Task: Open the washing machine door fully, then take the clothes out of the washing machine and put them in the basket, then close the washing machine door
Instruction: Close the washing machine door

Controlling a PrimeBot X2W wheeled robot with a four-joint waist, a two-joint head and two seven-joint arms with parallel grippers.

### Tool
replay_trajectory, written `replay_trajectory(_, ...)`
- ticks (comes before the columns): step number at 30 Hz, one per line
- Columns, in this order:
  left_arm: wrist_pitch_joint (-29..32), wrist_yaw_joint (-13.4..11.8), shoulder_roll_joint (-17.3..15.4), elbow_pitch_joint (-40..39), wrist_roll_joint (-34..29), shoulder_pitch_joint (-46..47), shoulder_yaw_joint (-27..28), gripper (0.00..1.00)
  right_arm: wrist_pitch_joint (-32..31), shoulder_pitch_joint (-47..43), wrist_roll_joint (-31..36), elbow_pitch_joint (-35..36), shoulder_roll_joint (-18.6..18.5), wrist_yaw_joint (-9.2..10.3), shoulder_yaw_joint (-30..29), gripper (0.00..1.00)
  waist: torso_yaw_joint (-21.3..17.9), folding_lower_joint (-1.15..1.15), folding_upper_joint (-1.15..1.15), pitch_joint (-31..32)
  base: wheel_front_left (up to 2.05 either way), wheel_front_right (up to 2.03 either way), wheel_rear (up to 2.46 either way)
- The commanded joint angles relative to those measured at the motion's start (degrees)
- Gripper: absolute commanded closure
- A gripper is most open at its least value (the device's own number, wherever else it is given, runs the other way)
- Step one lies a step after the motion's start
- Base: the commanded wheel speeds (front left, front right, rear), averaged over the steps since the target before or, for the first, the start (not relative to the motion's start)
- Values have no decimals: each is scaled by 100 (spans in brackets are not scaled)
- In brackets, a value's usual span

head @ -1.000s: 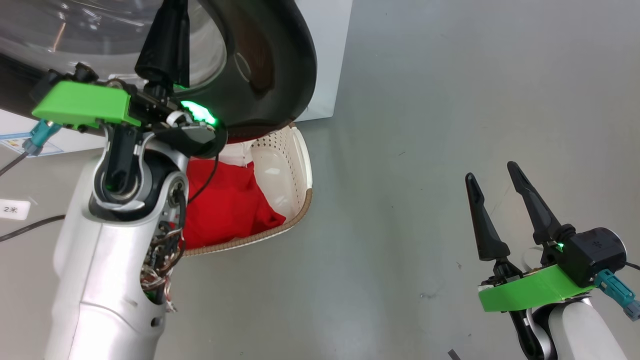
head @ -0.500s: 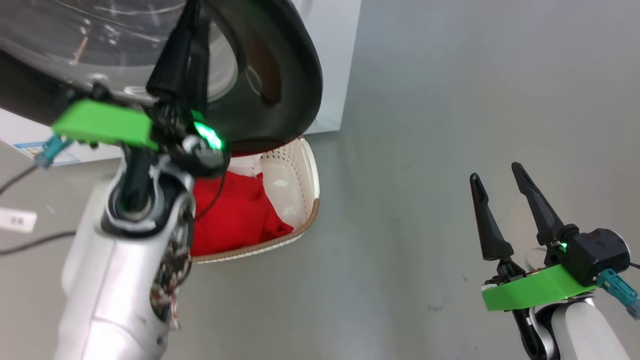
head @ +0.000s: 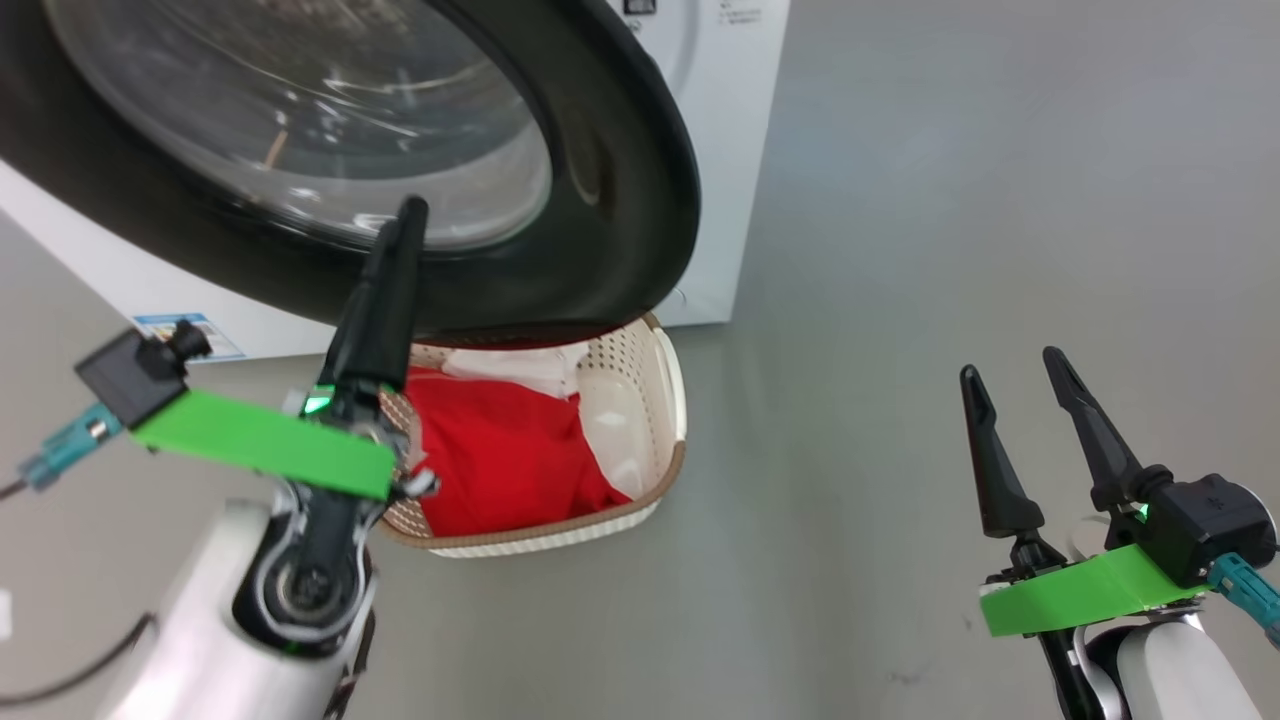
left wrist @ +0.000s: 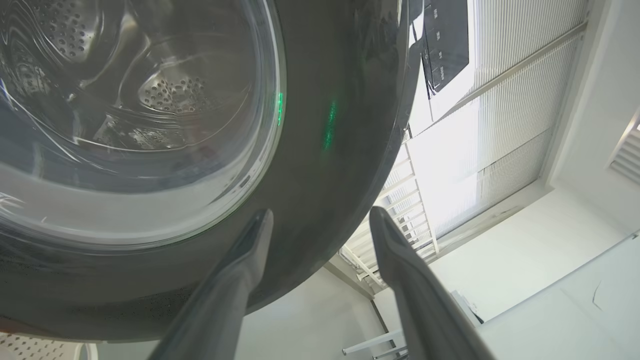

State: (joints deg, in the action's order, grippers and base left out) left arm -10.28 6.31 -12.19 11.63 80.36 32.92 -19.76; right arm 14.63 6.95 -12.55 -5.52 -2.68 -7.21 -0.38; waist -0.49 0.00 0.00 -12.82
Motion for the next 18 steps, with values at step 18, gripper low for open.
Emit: replay_trajectory(18,-470,-654,-457,-1145,-3758,-1714,720,0,37,-424,-7,91,-20,-28,-383,0,300,0,0,806,0,0,0)
